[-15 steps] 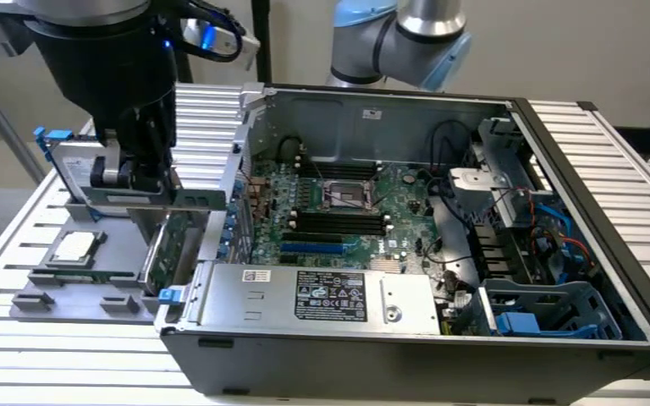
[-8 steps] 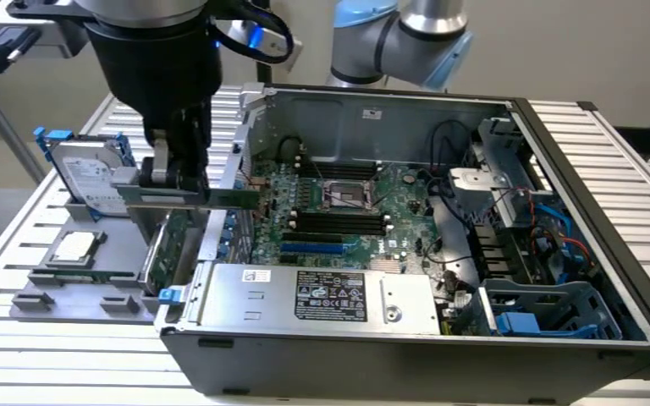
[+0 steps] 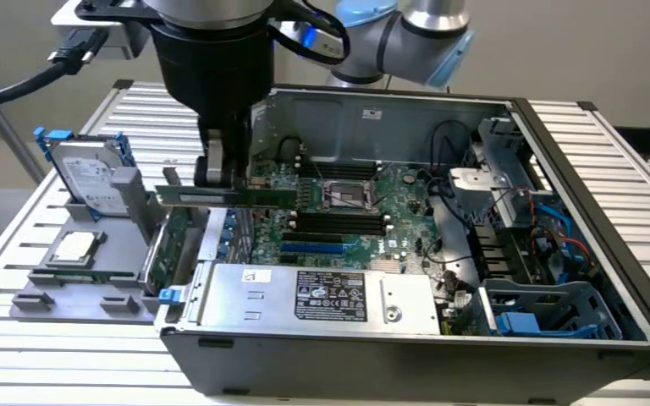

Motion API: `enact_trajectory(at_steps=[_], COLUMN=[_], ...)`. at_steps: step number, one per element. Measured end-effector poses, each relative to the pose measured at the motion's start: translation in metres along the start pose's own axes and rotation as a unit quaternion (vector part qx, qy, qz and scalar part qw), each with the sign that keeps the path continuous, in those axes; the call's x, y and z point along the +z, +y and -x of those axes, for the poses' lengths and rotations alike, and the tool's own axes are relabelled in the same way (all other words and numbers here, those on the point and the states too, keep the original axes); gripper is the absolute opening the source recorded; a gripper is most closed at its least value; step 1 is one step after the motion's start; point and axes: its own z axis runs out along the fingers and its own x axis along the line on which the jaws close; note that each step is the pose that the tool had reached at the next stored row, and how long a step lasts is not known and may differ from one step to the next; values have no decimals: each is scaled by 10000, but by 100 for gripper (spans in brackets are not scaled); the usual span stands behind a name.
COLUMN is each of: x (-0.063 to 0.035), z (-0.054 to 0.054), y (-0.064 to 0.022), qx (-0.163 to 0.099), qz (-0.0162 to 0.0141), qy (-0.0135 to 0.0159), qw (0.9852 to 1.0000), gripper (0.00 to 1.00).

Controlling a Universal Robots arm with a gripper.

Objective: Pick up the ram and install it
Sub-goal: 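Pick up the ram and move it above insertion slot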

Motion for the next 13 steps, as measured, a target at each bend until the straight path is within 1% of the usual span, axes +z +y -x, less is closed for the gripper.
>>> enact_trajectory(at_steps=[6,13], x=[-9,6], z=[16,60], y=[-274,-592], qx=[1,2], qz=[10,36], qy=[-3,-9], qw=[10000,10000], gripper=[0,0])
